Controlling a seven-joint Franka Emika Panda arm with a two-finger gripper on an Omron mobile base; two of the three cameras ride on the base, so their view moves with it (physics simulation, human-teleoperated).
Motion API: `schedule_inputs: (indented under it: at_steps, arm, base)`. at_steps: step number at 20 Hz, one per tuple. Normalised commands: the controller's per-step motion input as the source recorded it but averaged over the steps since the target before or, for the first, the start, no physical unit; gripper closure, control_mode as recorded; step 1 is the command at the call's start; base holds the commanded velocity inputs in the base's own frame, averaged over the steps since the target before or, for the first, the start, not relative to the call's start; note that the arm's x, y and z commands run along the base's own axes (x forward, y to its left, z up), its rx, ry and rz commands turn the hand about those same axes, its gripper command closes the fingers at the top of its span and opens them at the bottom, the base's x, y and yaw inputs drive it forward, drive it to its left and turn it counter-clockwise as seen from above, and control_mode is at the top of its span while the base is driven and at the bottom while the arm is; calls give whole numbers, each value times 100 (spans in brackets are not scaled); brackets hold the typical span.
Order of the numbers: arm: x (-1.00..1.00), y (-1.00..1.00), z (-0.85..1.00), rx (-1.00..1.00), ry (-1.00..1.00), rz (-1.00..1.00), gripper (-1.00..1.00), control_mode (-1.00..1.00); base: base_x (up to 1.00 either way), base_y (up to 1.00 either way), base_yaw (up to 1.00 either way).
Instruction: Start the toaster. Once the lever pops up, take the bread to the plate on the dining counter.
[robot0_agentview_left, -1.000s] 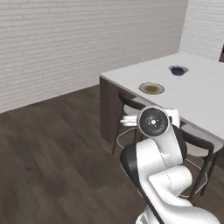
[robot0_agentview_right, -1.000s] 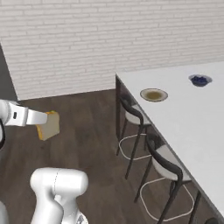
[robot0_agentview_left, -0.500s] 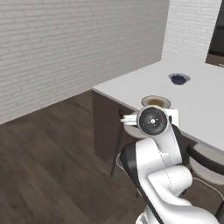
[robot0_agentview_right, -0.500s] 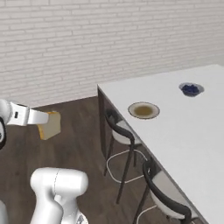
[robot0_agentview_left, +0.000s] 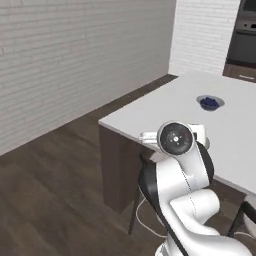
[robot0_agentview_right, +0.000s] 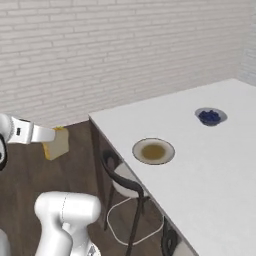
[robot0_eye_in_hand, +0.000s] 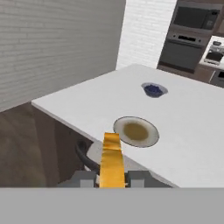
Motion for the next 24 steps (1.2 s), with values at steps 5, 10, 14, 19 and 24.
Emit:
schedule_inputs:
  at_steps: [5, 10, 14, 19, 24]
  arm:
    - [0, 0, 0, 0, 0, 0, 100, 100]
    - [0, 0, 0, 0, 0, 0, 100, 100]
    - [0, 0, 0, 0, 0, 0, 100, 100]
    - [0, 0, 0, 0, 0, 0, 100, 100]
    - [0, 0, 0, 0, 0, 0, 100, 100]
  base:
    - [89, 11, -43]
    - [68, 10, -43]
    - [35, 0, -37]
    - [46, 0, -27]
    - [67, 3, -31]
